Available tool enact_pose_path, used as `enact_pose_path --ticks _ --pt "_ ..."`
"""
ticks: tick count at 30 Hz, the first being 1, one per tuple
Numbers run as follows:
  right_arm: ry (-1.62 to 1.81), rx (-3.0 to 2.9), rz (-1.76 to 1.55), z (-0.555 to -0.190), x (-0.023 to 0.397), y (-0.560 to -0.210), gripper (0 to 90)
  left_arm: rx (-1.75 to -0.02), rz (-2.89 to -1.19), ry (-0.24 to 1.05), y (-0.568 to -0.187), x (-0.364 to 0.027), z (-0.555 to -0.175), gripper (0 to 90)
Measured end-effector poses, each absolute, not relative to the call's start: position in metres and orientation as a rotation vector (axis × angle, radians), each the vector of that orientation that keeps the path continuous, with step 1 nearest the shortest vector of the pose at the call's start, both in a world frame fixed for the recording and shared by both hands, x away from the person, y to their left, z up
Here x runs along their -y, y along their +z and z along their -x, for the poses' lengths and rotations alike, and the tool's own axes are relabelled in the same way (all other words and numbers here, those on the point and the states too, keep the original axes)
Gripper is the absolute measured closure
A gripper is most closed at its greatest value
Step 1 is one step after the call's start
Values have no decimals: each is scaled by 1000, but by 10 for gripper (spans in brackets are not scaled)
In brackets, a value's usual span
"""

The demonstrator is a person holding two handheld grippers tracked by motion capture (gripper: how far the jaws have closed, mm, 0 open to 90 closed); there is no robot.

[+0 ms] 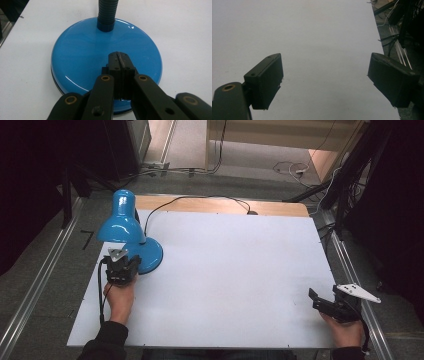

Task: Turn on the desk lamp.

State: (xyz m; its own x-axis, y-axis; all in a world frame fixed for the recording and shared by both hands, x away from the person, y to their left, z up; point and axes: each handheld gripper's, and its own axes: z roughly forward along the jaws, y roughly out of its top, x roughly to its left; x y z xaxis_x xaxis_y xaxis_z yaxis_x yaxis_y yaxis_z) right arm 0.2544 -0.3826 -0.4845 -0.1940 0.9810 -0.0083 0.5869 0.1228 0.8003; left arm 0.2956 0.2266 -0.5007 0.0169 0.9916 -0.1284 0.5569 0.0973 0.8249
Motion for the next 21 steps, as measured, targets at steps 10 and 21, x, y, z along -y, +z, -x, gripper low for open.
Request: enact_pose_path --ticks 10,21 --pt "916 -1854 -1510 -255 382 -485 115 -1633 -1554 744 -501 -226 -296 900" --pt "913 -1855 -1515 -255 382 -485 115 -1632 -1555 745 -501 -226 -295 900"
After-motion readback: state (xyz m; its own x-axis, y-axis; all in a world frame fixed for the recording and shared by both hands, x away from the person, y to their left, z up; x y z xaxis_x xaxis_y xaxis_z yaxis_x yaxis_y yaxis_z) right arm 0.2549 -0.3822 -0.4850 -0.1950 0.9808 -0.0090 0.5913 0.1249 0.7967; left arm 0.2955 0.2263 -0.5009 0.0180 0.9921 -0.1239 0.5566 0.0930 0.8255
